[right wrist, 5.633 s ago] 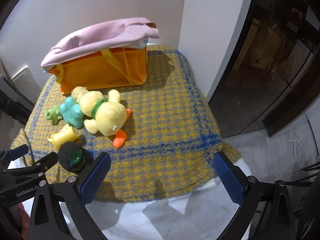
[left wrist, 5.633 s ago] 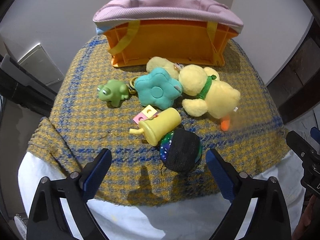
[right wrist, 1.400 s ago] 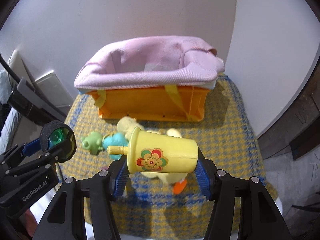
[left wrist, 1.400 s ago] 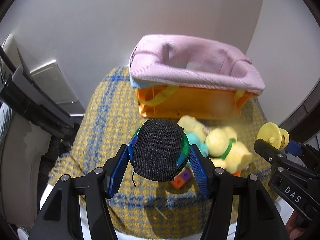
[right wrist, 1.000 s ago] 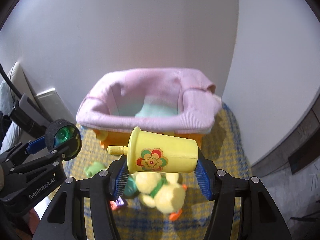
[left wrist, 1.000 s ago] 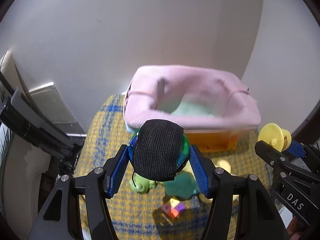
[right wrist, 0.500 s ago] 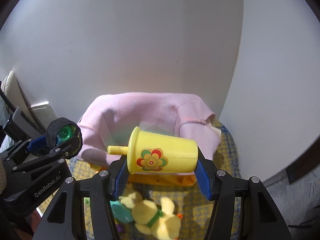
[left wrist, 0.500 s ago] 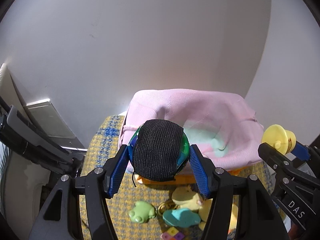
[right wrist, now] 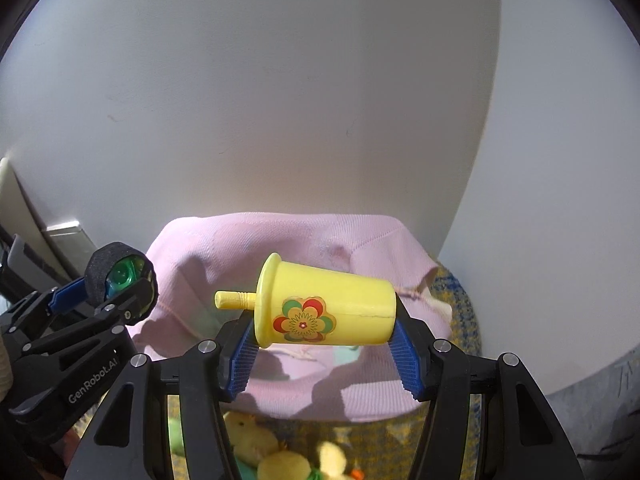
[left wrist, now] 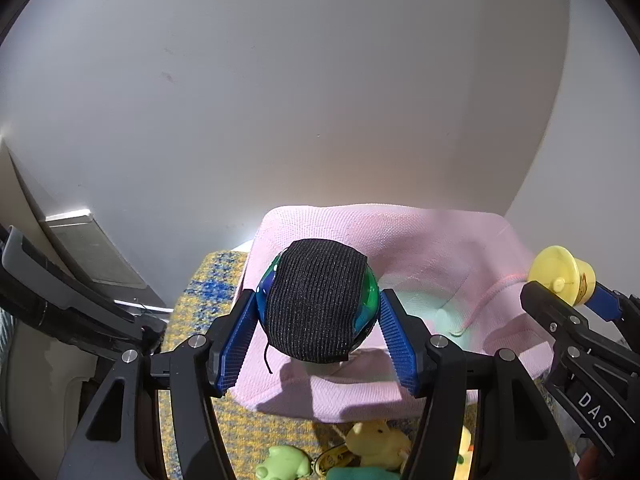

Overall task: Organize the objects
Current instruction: 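Lift the cup and ball with both tools over the pink-lined basket, then open both tools to drop the cup and ball into the basket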

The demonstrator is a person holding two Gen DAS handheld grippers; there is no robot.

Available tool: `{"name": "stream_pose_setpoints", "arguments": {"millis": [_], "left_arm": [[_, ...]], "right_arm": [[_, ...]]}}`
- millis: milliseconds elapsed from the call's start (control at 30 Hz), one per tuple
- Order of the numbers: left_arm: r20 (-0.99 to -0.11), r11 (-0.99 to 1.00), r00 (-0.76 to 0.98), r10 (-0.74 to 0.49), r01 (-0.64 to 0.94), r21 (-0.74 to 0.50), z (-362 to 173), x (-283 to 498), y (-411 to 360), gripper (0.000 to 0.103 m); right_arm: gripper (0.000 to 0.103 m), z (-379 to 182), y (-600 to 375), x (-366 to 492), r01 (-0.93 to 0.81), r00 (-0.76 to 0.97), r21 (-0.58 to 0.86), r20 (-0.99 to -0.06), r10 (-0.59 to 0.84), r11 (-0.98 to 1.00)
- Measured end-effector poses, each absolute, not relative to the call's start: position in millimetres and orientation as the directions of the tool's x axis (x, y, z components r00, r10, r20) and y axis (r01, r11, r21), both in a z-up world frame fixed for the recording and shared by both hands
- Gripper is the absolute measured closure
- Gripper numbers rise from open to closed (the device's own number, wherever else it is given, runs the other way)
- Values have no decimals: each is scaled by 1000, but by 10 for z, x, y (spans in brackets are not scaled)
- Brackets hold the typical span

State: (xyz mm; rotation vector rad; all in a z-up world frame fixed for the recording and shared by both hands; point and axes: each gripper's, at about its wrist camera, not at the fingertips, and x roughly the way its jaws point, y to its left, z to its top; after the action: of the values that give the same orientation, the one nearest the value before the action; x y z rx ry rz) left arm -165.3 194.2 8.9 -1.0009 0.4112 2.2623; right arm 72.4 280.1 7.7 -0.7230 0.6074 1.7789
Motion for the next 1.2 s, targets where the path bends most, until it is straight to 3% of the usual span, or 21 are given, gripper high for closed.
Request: {"name": "stream_pose_setpoints", "arguments": {"millis": [133, 167, 200, 233, 267, 1000, 1200], "left_arm": [[-760, -760, -511, 403, -649, 34, 32, -1710, 2010, 42], [-759, -763, -514, 399, -646, 37, 32, -1712, 2015, 36], [-757, -765, -519, 395, -642, 41, 38, -1709, 2014, 29], [-753, -769, -530, 391, -637, 50, 49, -1702, 2011, 14], [-746, -774, -544, 384, -630, 62, 61, -1697, 2006, 12], [-717, -795, -577, 390, -604, 53, 322, -1266, 1460, 10], [-701, -802, -596, 391, -594, 58, 311, -1097, 1264, 0]], "right_arm": [[40, 41, 2899, 709, -957, -223, 41, -736, 639, -286], [36, 32, 2918, 714, -959, -215, 39, -740, 637, -279], [26, 23, 2935, 720, -961, -207, 33, -744, 635, -274], [18, 20, 2942, 726, -962, -199, 27, -745, 636, -270], [17, 20, 2944, 734, -964, -192, 22, -745, 639, -265], [15, 204, 2481, 1144, -991, -103, 19, -724, 682, -130], [6, 186, 2232, 1237, -994, -94, 23, -718, 690, -112]]}}
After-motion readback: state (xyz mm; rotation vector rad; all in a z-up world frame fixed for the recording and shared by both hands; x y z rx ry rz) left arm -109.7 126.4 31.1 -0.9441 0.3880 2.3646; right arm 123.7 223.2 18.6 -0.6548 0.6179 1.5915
